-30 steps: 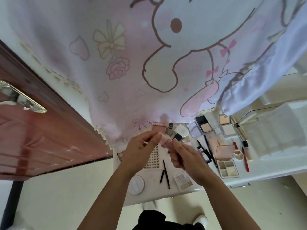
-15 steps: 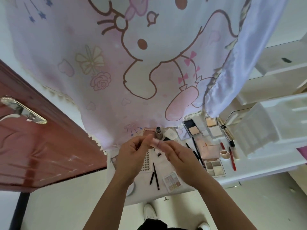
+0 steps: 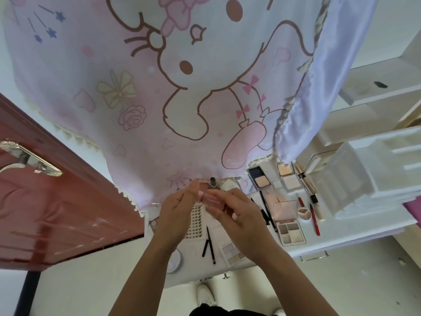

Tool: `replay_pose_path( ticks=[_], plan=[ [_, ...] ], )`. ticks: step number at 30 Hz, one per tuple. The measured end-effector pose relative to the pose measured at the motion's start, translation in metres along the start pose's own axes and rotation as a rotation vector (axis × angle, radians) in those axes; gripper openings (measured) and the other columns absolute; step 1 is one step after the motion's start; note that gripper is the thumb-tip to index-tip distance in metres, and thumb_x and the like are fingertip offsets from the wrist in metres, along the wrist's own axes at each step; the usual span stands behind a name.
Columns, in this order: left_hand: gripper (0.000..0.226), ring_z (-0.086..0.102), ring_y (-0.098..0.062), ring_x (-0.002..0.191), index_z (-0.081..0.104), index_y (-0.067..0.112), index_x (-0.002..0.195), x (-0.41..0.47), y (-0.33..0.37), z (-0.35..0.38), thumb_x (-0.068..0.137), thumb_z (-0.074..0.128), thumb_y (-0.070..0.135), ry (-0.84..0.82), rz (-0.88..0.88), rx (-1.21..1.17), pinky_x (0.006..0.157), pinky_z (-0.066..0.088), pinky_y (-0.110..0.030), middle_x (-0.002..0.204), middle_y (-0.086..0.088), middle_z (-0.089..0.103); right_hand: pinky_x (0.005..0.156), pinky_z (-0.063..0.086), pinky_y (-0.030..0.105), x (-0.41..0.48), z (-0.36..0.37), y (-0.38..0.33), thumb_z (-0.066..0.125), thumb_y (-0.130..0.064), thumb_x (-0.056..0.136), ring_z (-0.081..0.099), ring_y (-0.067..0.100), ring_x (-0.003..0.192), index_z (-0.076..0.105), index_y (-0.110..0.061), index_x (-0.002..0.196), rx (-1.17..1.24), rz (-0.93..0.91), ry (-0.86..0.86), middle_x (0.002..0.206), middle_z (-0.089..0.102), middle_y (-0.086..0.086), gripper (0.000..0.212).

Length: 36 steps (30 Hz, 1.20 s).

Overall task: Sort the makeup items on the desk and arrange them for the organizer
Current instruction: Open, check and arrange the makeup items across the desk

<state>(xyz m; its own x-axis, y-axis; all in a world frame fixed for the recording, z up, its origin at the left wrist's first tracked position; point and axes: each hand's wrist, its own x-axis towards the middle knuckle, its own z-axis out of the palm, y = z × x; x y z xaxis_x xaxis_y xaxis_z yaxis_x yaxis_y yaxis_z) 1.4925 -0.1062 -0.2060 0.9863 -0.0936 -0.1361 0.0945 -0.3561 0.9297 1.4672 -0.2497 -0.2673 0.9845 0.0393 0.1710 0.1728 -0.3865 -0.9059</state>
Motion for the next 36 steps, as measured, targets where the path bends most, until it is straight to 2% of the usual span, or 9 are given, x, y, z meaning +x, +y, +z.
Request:
replay_pose_path(
  ticks=[3, 8, 15, 19, 21, 24, 27, 30, 36],
  plan=[
    [0.06, 0.048, 0.008, 0.045, 0.061, 0.027, 0.053, 0.001, -0.002, -0.002, 0.107, 0.036, 0.033, -0.009, 0.002, -0.022, 0.056, 0.031, -0.017, 0.041, 0.013, 0.041, 0.073, 0.048, 0.014, 0.0, 0.004, -0.001, 0.072, -0.032, 0.09, 0.061, 0.009, 0.083, 0.067, -0.035, 0.123, 0.13, 0.05, 0.037, 0.094, 0.06, -0.02, 0.033],
    [0.057, 0.047, 0.003, 0.048, 0.064, 0.045, 0.054, 0.006, -0.011, -0.01, 0.104, 0.038, 0.036, 0.01, 0.07, -0.024, 0.051, 0.037, -0.014, 0.047, 0.02, 0.05, 0.066, 0.049, 0.022, 0.005, 0.005, -0.019, 0.066, -0.044, 0.089, 0.063, 0.014, 0.073, 0.077, -0.024, 0.103, 0.655, 0.398, -0.107, 0.086, 0.072, 0.004, 0.027],
    [0.062, 0.05, 0.005, 0.047, 0.064, 0.041, 0.05, 0.007, -0.015, -0.018, 0.106, 0.039, 0.035, 0.01, 0.007, -0.109, 0.052, 0.037, -0.007, 0.046, 0.021, 0.051, 0.09, 0.057, 0.033, 0.01, 0.013, -0.018, 0.08, -0.017, 0.083, 0.072, 0.017, 0.102, 0.07, -0.016, 0.121, 0.549, 0.293, -0.026, 0.107, 0.076, 0.0, 0.039],
    [0.056, 0.047, 0.004, 0.05, 0.062, 0.039, 0.053, 0.009, -0.019, -0.022, 0.104, 0.042, 0.036, 0.06, 0.04, -0.056, 0.054, 0.037, -0.008, 0.05, 0.02, 0.051, 0.067, 0.054, 0.027, 0.016, 0.008, -0.029, 0.07, -0.045, 0.087, 0.07, 0.019, 0.075, 0.074, -0.017, 0.112, 0.634, 0.513, -0.114, 0.093, 0.076, 0.012, 0.038],
    [0.046, 0.051, 0.0, 0.057, 0.064, 0.031, 0.061, 0.013, -0.025, -0.025, 0.101, 0.045, 0.044, 0.062, 0.02, -0.068, 0.062, 0.047, -0.022, 0.056, 0.013, 0.055, 0.063, 0.053, 0.026, 0.017, 0.008, -0.031, 0.072, -0.039, 0.086, 0.068, 0.02, 0.07, 0.077, -0.014, 0.101, 0.656, 0.505, -0.071, 0.087, 0.075, 0.015, 0.03],
    [0.051, 0.063, -0.022, 0.065, 0.064, 0.008, 0.081, 0.013, -0.028, -0.028, 0.096, 0.046, 0.053, 0.017, -0.047, -0.141, 0.069, 0.056, -0.055, 0.07, -0.013, 0.062, 0.082, 0.059, 0.036, 0.017, 0.008, -0.029, 0.085, -0.026, 0.072, 0.074, 0.022, 0.089, 0.075, -0.015, 0.108, 0.634, 0.445, -0.03, 0.097, 0.077, 0.009, 0.039],
    [0.048, 0.058, -0.008, 0.056, 0.064, 0.008, 0.079, 0.01, -0.025, -0.028, 0.1, 0.044, 0.046, 0.019, -0.013, -0.138, 0.057, 0.053, -0.035, 0.059, 0.002, 0.059, 0.086, 0.058, 0.039, 0.018, 0.005, -0.029, 0.084, -0.036, 0.077, 0.073, 0.023, 0.097, 0.069, -0.02, 0.118, 0.628, 0.483, -0.122, 0.108, 0.075, 0.005, 0.047],
    [0.043, 0.048, 0.003, 0.05, 0.064, 0.017, 0.072, 0.008, -0.023, -0.026, 0.101, 0.044, 0.041, 0.057, 0.042, -0.08, 0.055, 0.041, -0.015, 0.052, 0.017, 0.053, 0.074, 0.057, 0.029, 0.02, 0.003, -0.036, 0.069, -0.042, 0.087, 0.073, 0.023, 0.083, 0.074, -0.013, 0.11, 0.665, 0.532, -0.156, 0.095, 0.076, 0.012, 0.037],
    [0.047, 0.052, -0.02, 0.061, 0.062, 0.022, 0.067, 0.008, -0.031, -0.029, 0.094, 0.048, 0.057, 0.008, -0.079, -0.216, 0.069, 0.05, -0.049, 0.058, 0.004, 0.05, 0.086, 0.059, 0.032, 0.013, 0.004, -0.033, 0.081, 0.003, 0.075, 0.074, 0.02, 0.098, 0.072, -0.005, 0.104, 0.668, 0.394, -0.02, 0.098, 0.078, 0.006, 0.032]
  ],
)
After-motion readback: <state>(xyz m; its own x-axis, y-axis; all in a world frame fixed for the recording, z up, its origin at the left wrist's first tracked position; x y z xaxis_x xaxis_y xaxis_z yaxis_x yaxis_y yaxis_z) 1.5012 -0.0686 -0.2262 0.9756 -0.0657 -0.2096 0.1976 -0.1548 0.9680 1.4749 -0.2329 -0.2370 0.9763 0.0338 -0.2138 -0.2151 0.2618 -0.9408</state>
